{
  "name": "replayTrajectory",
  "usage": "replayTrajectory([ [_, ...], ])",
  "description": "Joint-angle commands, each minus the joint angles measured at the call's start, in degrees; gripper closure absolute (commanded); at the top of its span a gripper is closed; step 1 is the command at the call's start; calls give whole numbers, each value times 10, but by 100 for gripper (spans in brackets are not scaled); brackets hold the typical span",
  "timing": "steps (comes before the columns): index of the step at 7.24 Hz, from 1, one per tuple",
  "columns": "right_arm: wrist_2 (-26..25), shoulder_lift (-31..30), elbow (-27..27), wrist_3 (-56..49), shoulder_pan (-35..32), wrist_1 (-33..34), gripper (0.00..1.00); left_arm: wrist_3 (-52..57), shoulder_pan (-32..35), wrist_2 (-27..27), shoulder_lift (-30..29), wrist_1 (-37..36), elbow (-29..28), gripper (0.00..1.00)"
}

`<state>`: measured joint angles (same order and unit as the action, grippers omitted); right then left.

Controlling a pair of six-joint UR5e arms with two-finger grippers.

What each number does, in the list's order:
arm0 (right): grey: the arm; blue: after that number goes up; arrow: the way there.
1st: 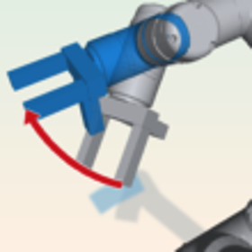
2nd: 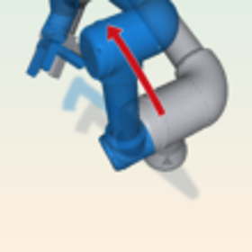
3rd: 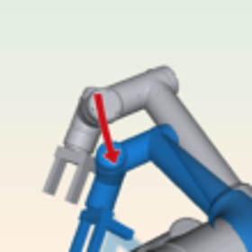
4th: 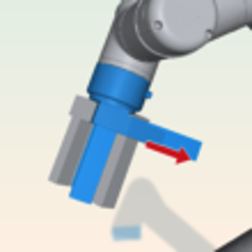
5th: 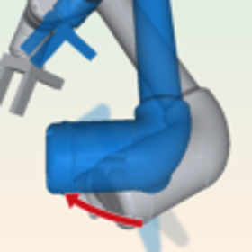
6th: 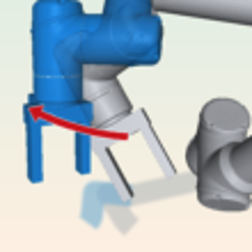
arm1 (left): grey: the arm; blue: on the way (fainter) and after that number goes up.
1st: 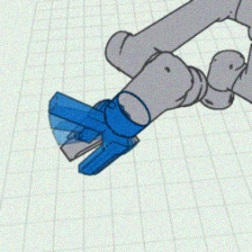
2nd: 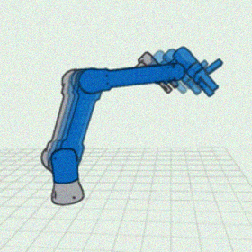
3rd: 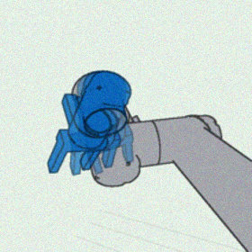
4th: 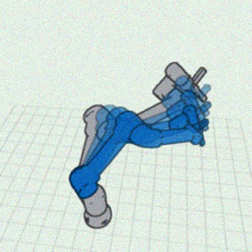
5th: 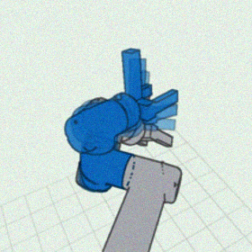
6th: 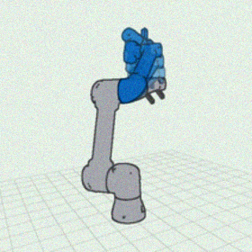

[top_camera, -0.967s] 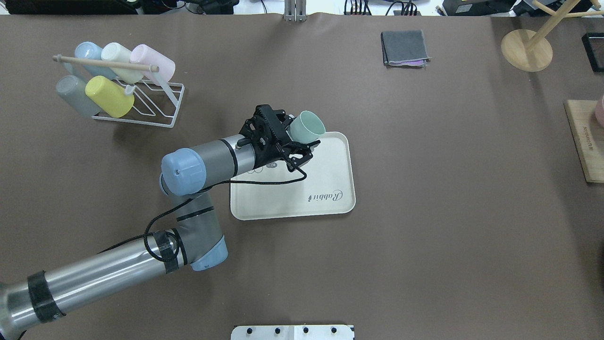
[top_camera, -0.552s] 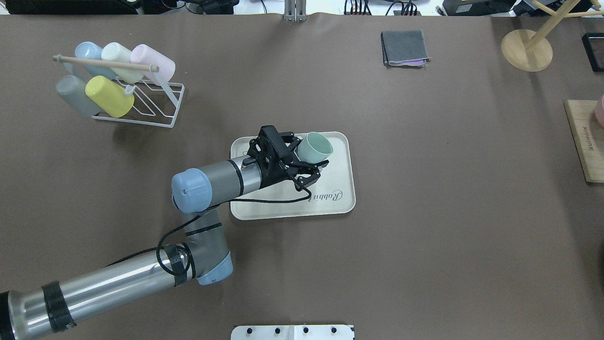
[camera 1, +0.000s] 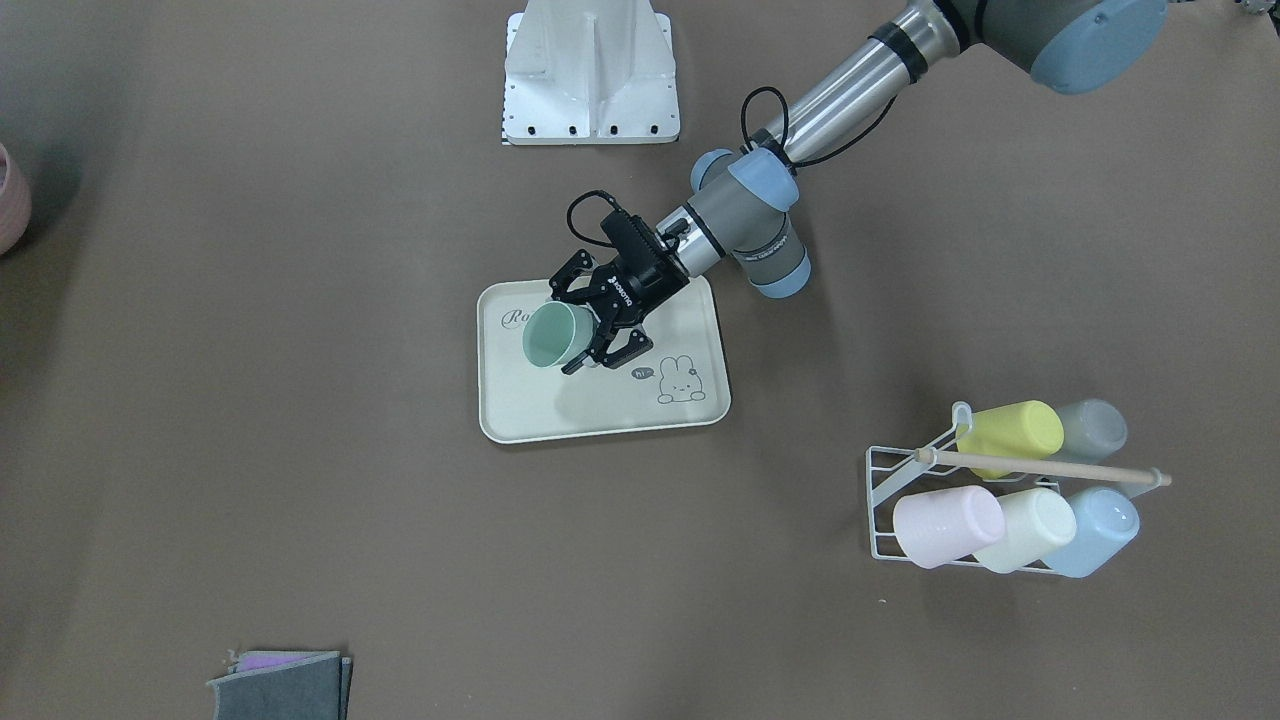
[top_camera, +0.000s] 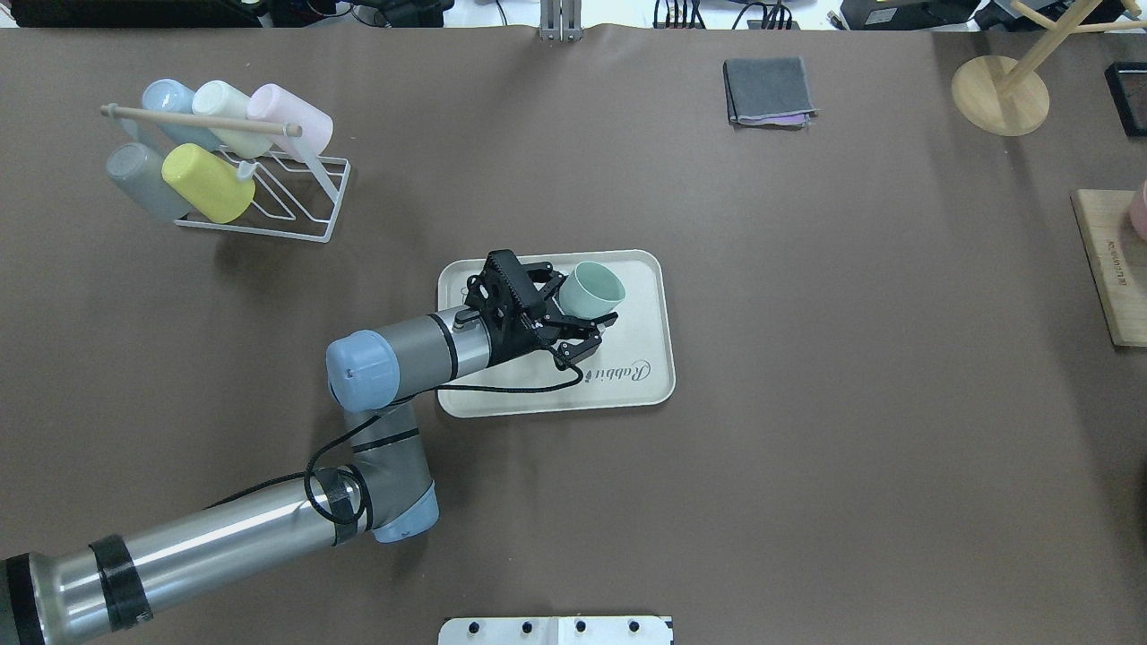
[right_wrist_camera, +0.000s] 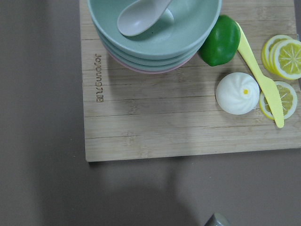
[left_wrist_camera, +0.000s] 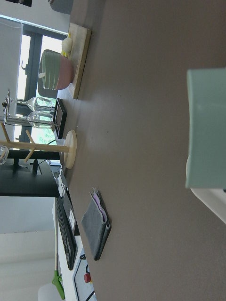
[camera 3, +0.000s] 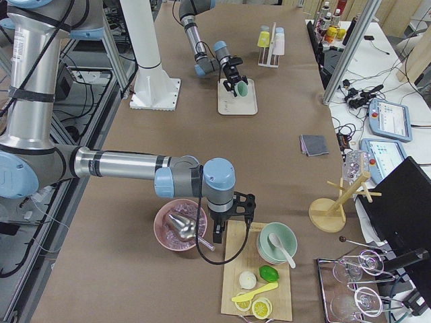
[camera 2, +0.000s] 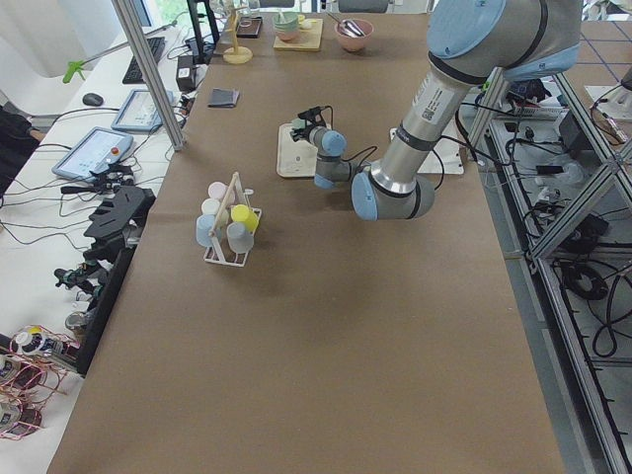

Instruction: Pick up and place green cup on tray

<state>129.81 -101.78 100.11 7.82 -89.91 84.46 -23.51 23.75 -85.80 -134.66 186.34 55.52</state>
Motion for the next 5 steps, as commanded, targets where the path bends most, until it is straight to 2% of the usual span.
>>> replayTrajectory([
  [1, -1, 1, 0, 1, 1, 0, 0, -11, 2, -1, -10, -5, -3, 98],
  [2, 0, 2, 0, 1, 1, 0, 0, -19, 3, -2, -10, -12, -4, 98],
  [4, -1, 3, 0, 3, 5, 0, 0, -18, 4, -1, -10, -23, -4, 76],
  [5, -1, 4, 0, 3, 5, 0, 0, -17, 4, -2, -10, -23, -5, 76],
])
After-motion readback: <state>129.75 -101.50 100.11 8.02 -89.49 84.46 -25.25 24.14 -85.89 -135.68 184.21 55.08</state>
